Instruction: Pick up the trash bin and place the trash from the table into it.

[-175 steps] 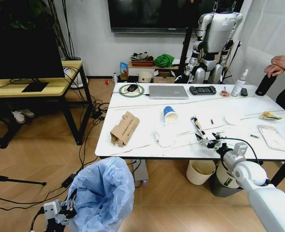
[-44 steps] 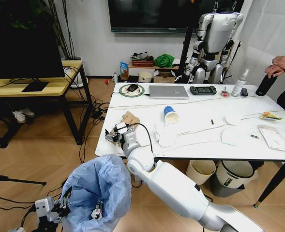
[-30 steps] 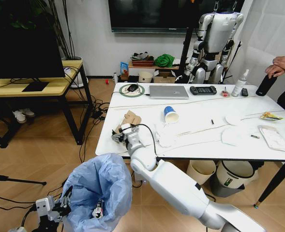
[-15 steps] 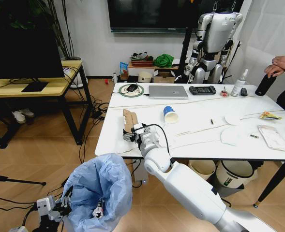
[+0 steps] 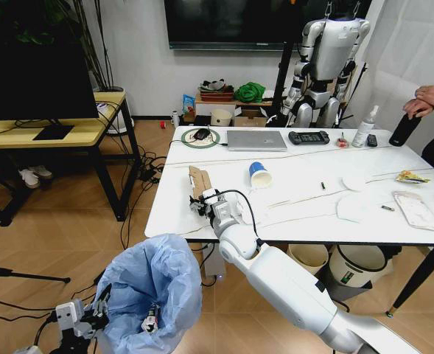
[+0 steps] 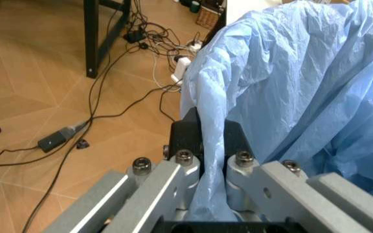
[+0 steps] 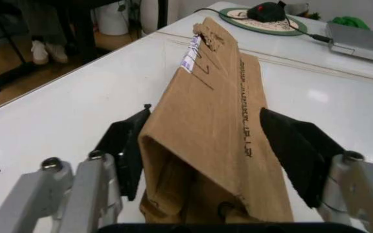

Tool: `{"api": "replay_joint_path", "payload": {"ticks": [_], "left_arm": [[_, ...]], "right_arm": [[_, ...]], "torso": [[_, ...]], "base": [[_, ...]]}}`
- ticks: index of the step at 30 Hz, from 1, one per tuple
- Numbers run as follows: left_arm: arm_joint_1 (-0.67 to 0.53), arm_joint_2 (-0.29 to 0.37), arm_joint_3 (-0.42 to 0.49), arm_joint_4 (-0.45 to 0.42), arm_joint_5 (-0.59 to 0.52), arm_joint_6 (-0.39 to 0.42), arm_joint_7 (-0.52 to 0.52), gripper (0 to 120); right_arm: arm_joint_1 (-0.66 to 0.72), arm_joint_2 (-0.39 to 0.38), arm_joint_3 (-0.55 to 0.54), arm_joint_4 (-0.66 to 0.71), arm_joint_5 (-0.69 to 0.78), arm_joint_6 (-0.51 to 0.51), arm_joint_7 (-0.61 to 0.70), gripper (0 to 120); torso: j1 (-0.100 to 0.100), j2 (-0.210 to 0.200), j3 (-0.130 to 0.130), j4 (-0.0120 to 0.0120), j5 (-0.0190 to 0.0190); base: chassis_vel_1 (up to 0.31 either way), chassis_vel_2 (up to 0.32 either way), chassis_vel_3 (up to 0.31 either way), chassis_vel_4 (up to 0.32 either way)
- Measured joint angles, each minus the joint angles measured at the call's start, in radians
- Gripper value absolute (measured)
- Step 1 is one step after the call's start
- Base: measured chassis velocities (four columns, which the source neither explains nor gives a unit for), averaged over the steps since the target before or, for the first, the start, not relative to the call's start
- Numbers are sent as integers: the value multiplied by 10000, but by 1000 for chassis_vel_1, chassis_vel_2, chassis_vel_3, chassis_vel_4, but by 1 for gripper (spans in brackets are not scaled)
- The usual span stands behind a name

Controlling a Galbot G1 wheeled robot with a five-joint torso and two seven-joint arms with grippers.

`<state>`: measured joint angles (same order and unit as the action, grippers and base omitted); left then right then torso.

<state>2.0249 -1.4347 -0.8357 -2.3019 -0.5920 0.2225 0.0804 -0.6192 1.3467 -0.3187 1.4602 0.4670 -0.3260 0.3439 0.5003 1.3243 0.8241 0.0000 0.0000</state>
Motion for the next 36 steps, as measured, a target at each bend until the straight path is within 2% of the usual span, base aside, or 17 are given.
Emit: {"api": "replay_joint_path", "payload": {"ticks": [4, 5, 9, 10, 13, 15, 17, 21, 23, 26, 28, 32, 36], "left_arm": [[-16, -4, 17, 12, 10, 0, 0, 0], [-16, -4, 17, 12, 10, 0, 0, 0], [2, -21, 41, 15, 34, -5, 3, 0], [4, -23, 45, 17, 40, -6, 4, 0], [7, -27, 56, 18, 52, -10, 6, 0], [5, -36, 78, 18, 59, -12, 9, 0], [-13, -44, 107, 19, 71, -14, 10, 0], [-34, -54, 145, 32, 74, -14, 11, 0], [-38, -56, 154, 36, 74, -16, 12, 0], [-30, -49, 159, 36, 69, -18, 14, 0], [-29, -44, 159, 38, 64, -19, 15, 0], [-45, -20, 153, 68, 11, -19, 14, 0], [-52, -15, 136, 66, -40, 3, -12, 0]], "right_arm": [[-86, 10, 83, 2, 16, 25, -43, 45], [-86, 10, 83, 2, 16, 25, -43, 45], [-114, -52, 112, 38, 51, 51, -122, 30], [-114, -67, 119, 55, 66, 51, -130, 23], [-144, -113, 146, 128, 95, 52, -160, 19], [-198, -167, 170, 211, 106, 74, -181, 7], [-250, -224, 204, 294, 122, 126, -236, 0], [-325, -312, 324, 453, 229, 378, -462, 0], [-402, -434, 485, 726, 528, 860, -961, 0], [-531, -786, 696, 1795, 1879, 1696, -2070, 0], [-564, -886, 691, 2149, 2314, 1850, -2293, 0], [-684, -1388, 259, 3639, 3861, 2468, -3281, 0], [-818, -1777, -322, 4317, 4414, 2964, -4241, 0]], "torso": [[0, 0, 0, 0, 0], [0, 0, 0, 0, 0], [0, 0, 0, 0, 0], [0, 0, 0, 0, 0], [0, 0, 0, 0, 0], [0, 0, 0, 0, 0], [0, 0, 0, 0, 1], [0, 0, 0, 0, 0], [0, 0, 0, -1, 0], [1, 0, 0, 0, 0], [0, 0, 0, -1, 0], [0, 1, -1, 0, 0], [0, 1, -1, 0, -1]], "base": [[0, 0, 0, 0], [0, 0, 0, 0], [0, 0, 0, 0], [0, 0, 0, 0], [0, 0, 0, 0], [0, 0, 0, 0], [0, 0, 0, 0], [0, 0, 0, 0], [0, 0, 0, 0], [0, 0, 0, 0], [0, 0, 0, 0], [0, 0, 0, 0], [0, 0, 0, 0]]}}
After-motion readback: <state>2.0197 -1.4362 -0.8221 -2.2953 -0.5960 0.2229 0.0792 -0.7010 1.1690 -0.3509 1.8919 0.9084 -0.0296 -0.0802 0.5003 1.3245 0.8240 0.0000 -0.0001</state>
